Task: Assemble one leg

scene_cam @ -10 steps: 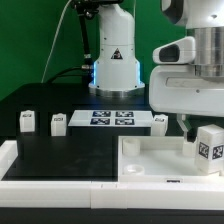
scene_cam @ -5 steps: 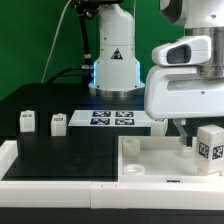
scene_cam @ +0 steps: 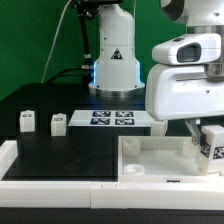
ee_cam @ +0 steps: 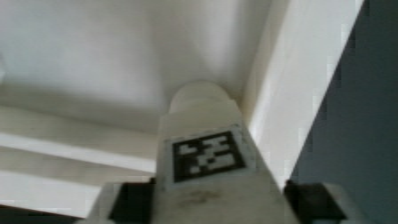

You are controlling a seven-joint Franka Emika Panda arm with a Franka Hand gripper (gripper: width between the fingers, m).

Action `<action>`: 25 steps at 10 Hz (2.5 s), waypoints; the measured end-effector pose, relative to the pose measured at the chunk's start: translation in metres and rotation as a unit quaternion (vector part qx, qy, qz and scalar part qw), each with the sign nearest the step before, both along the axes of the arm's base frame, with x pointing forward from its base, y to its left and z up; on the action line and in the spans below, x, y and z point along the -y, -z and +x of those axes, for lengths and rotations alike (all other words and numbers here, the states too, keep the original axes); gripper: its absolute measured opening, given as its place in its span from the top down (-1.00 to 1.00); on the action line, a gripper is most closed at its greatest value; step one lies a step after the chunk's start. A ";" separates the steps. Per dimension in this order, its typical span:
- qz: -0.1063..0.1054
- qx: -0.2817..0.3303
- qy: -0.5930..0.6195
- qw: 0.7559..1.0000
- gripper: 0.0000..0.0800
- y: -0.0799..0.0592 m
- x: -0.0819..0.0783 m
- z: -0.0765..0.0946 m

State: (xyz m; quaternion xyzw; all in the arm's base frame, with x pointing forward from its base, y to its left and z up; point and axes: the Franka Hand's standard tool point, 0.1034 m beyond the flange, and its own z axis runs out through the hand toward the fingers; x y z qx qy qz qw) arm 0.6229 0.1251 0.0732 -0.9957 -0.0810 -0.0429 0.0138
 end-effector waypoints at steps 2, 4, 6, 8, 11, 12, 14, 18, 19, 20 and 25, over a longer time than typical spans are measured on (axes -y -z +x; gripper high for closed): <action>0.015 0.003 0.143 0.990 0.27 0.001 0.002 0.000; 0.038 -0.001 0.327 0.944 0.27 0.002 0.003 0.001; 0.049 -0.001 0.481 0.875 0.27 0.004 -0.001 0.000; 0.058 -0.003 0.553 0.831 0.27 0.004 0.000 0.001; 0.059 -0.004 0.546 0.836 0.12 0.004 -0.001 0.000; 0.057 -0.002 0.516 0.855 -0.39 0.002 0.000 0.001; 0.046 0.004 0.410 0.911 -0.55 0.001 0.001 0.002; 0.012 0.016 0.113 0.993 -0.62 0.002 -0.002 0.003; 0.005 0.017 0.057 0.998 -0.62 0.001 -0.003 0.003; 0.001 0.014 0.026 1.000 -0.62 0.001 0.000 0.002; -0.011 0.017 -0.056 0.998 -0.06 0.001 0.006 0.003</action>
Offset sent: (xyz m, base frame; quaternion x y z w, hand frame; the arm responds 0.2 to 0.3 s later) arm -0.0023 -0.0134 -0.0069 -0.0636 0.0200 0.3977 0.9151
